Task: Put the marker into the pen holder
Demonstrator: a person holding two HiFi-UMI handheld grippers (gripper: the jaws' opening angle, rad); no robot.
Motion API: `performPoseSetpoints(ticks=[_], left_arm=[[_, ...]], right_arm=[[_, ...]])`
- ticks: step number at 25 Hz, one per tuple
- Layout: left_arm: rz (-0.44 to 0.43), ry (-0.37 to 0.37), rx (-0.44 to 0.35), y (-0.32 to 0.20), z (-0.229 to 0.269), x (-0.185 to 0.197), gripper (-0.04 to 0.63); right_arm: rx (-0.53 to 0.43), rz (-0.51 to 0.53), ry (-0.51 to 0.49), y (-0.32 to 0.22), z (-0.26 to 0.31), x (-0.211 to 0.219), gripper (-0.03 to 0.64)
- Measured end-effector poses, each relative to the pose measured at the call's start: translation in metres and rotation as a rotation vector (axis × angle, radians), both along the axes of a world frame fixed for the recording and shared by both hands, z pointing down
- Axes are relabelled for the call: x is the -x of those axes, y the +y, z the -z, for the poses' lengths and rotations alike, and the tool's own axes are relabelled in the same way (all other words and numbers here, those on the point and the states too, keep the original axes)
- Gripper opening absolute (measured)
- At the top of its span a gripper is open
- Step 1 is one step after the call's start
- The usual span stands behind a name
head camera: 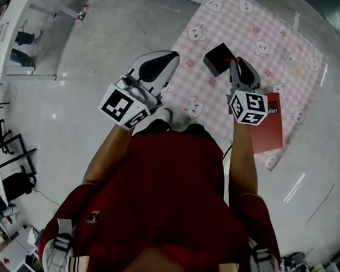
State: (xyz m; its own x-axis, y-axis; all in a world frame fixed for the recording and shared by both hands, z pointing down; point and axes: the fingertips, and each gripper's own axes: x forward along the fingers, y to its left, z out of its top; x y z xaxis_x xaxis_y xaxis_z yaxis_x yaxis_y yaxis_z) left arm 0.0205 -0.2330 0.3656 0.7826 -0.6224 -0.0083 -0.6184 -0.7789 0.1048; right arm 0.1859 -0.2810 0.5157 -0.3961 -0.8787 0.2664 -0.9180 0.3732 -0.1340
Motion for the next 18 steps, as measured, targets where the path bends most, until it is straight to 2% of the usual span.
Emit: performPoseSetpoints(ticks=[18], left_arm=[[0.020,-0.019,0.042,-0.018,-0.015,0.002,0.006]], right_arm=[[0.096,-0.003,0.016,-0.019,-0.051,-0.001,0.060]])
